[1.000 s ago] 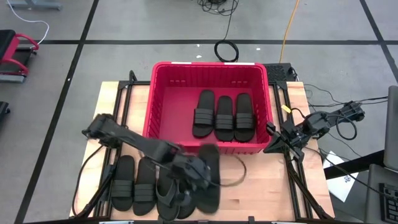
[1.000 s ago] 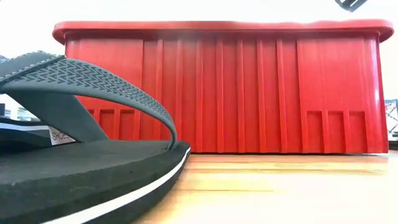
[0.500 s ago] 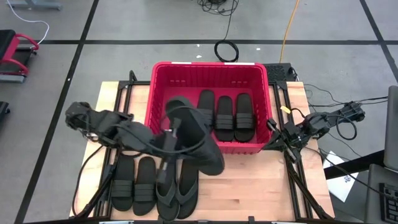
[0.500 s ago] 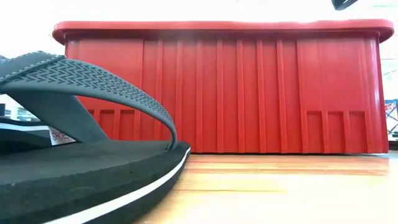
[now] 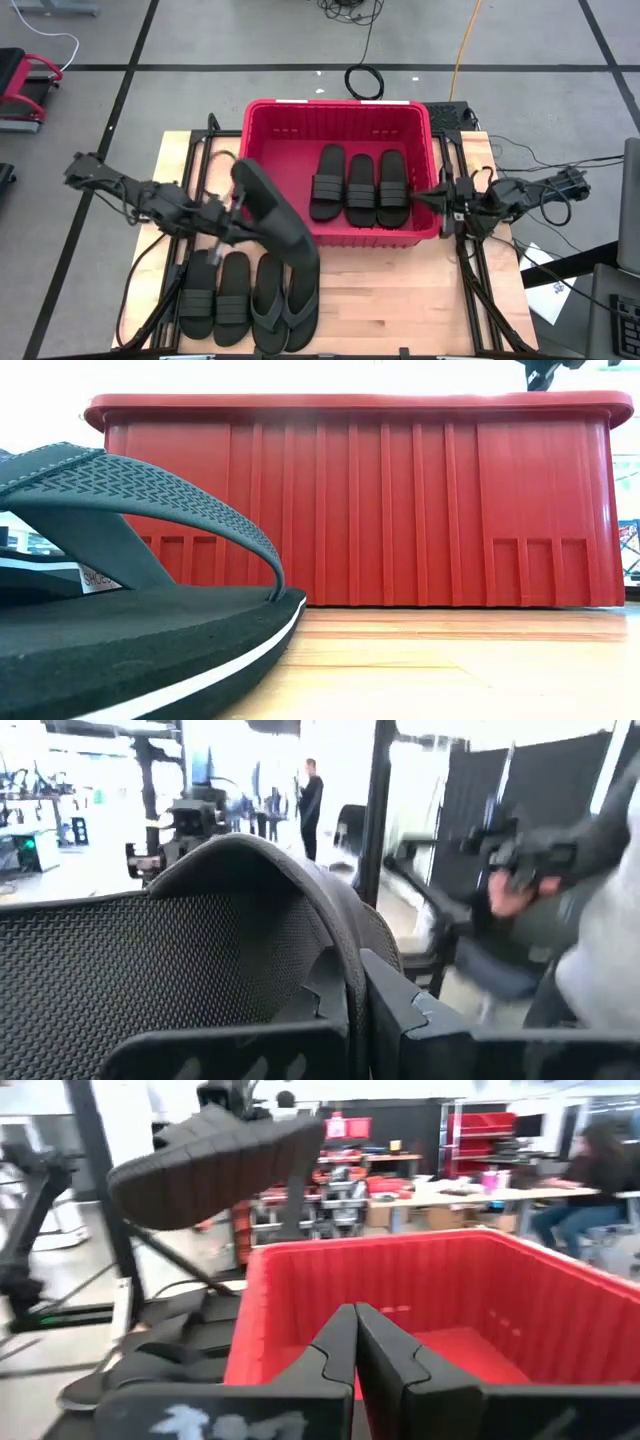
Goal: Pick and place slides into bin
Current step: Put the slipper into the bin
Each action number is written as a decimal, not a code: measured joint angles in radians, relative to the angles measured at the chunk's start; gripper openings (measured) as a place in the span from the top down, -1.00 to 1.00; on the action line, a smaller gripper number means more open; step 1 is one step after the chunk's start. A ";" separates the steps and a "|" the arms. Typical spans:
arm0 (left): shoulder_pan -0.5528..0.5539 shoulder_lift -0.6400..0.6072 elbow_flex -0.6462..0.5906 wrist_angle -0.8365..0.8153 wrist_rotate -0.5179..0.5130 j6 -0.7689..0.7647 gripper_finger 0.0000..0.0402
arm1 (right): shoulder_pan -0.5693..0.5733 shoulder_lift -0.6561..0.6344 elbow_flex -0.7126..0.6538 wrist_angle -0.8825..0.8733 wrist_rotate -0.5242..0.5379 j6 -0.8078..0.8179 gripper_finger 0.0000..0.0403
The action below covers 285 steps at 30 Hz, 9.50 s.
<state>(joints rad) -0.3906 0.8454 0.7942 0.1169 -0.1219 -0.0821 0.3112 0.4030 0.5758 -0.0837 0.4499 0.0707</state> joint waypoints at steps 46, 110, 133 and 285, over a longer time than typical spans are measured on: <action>0.997 0.915 0.685 -1.270 0.899 1.008 1.00 | -0.122 0.029 0.000 0.005 0.073 0.158 1.00; 1.044 1.149 0.675 -1.186 0.890 0.689 -0.08 | -0.121 0.029 0.000 0.004 0.002 0.231 1.00; 0.734 0.348 0.799 -0.695 0.863 0.532 0.86 | -0.122 0.029 0.000 0.004 -0.061 0.081 1.00; -0.035 -0.460 -0.200 -0.248 -0.114 0.033 0.87 | 0.017 1.621 0.894 0.044 -0.900 -0.100 0.98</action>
<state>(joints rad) -0.4259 0.3859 0.5945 -0.1313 -0.2356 -0.0486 0.3283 2.0244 1.4696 -0.0400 -0.4502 -0.0290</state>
